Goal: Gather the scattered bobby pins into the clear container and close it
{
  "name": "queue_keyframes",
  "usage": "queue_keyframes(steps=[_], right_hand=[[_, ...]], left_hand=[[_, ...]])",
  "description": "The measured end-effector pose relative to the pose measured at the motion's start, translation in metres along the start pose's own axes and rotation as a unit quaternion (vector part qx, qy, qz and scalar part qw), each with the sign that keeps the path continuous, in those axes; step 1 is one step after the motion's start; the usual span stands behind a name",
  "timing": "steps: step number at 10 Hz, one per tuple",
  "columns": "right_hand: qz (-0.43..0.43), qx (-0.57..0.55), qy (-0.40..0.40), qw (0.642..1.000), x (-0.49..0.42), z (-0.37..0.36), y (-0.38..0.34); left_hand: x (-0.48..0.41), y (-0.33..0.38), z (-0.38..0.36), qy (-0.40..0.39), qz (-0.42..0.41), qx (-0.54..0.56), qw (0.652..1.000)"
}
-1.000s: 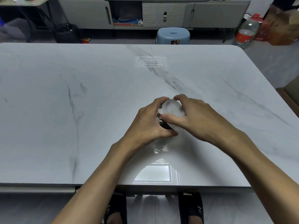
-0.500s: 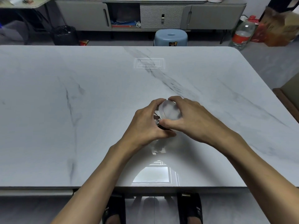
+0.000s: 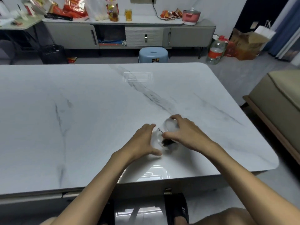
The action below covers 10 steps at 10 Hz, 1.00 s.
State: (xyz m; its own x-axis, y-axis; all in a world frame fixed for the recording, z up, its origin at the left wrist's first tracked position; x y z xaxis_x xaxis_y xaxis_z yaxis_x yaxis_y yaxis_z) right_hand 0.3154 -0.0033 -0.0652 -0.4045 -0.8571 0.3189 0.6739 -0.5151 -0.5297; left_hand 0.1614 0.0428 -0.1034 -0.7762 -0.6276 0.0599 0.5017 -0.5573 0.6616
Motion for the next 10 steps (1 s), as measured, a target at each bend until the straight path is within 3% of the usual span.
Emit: queue_keyframes(steps=[1,3,5,7,8,9,10], right_hand=[[-0.056,0.022,0.062,0.996,0.008,0.042,0.058],[-0.13,0.104,0.164,0.972,0.023,0.103,0.146],[-0.184,0.129,0.156,0.962,0.024,0.113,0.19],[-0.196,0.155,0.151,0.956,0.021,0.111,0.188],[-0.169,0.18,0.167,0.955,0.023,0.108,0.177],[-0.071,0.184,0.164,0.967,0.027,0.103,0.131],[-0.031,0.164,0.095,0.981,0.031,0.1,0.094]], left_hand=[[0.001,0.011,-0.015,-0.098,0.038,-0.132,0.986],[0.001,0.03,-0.033,-0.171,0.099,-0.22,0.955],[-0.003,0.035,-0.033,-0.171,0.113,-0.23,0.951],[-0.003,0.036,-0.032,-0.163,0.111,-0.233,0.952],[-0.001,0.037,-0.03,-0.157,0.106,-0.23,0.955],[0.003,0.043,-0.014,-0.128,0.091,-0.193,0.968],[0.006,0.053,0.007,-0.099,0.081,-0.167,0.978]])
Point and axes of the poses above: each hand's wrist, its own x-axis away from the middle knuckle, its own z-axis out of the back of the hand, y = z × x, the point moved 6 cm from there along -x, towards the middle knuckle, and after that the axes turned 13 degrees about -z, right-handed, at the moved point
